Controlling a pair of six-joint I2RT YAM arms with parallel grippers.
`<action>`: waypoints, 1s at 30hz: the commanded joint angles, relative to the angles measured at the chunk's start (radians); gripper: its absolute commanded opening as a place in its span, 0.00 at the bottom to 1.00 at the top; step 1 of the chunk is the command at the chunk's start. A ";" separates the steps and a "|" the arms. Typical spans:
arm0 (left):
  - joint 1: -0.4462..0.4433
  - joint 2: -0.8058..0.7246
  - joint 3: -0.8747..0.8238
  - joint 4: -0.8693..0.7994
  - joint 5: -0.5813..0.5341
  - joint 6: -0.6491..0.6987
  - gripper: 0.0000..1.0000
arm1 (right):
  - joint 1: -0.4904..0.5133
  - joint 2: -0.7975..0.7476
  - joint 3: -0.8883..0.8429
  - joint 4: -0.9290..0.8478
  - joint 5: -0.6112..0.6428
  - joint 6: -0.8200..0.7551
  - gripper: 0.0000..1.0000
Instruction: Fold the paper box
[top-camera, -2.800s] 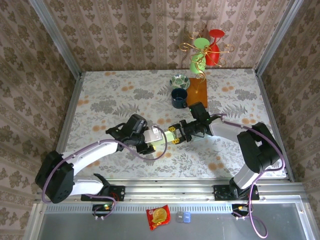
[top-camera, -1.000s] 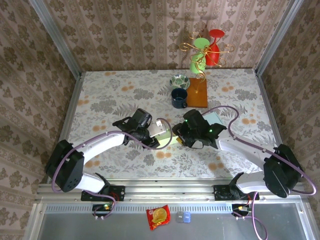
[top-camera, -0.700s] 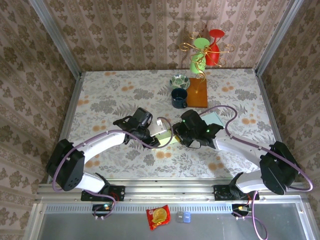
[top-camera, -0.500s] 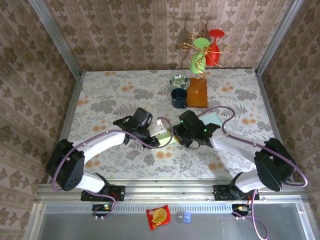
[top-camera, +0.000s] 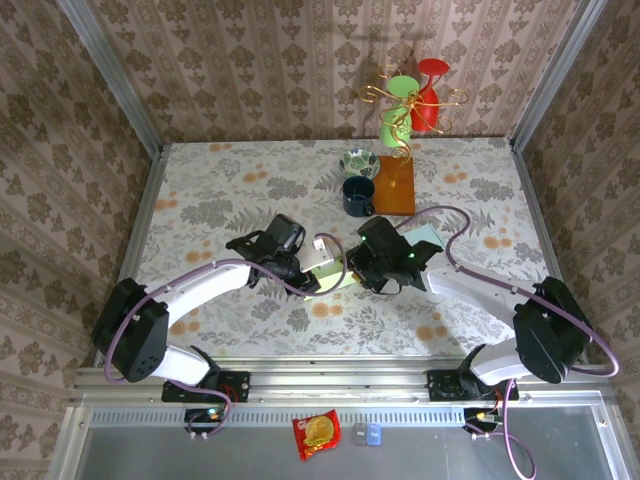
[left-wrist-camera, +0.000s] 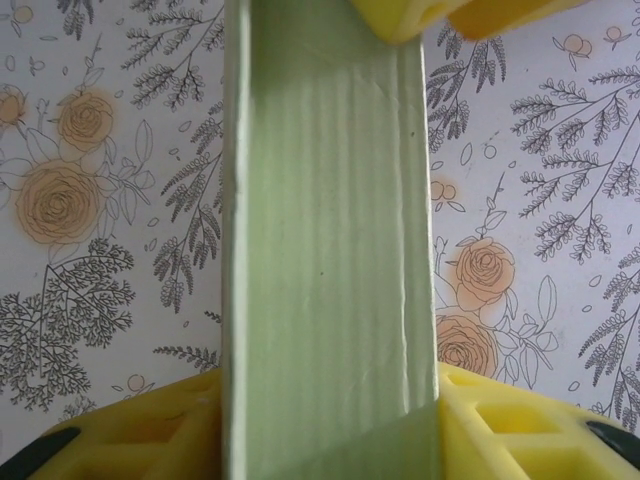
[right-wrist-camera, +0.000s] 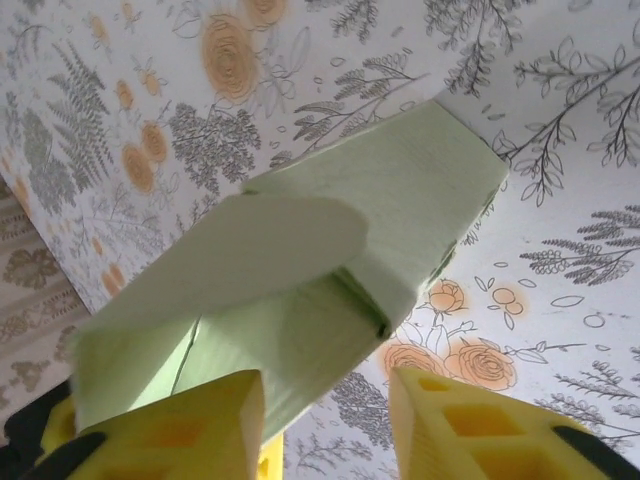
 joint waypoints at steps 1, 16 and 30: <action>-0.007 0.001 0.024 -0.018 0.007 0.027 0.47 | -0.043 -0.118 0.041 -0.014 -0.031 -0.249 0.44; -0.005 0.002 0.022 -0.021 0.004 0.053 0.46 | -0.235 -0.073 0.253 -0.432 -0.147 -1.344 0.49; -0.006 0.006 0.025 -0.022 0.007 0.045 0.47 | -0.153 0.089 0.307 -0.442 -0.078 -1.414 0.49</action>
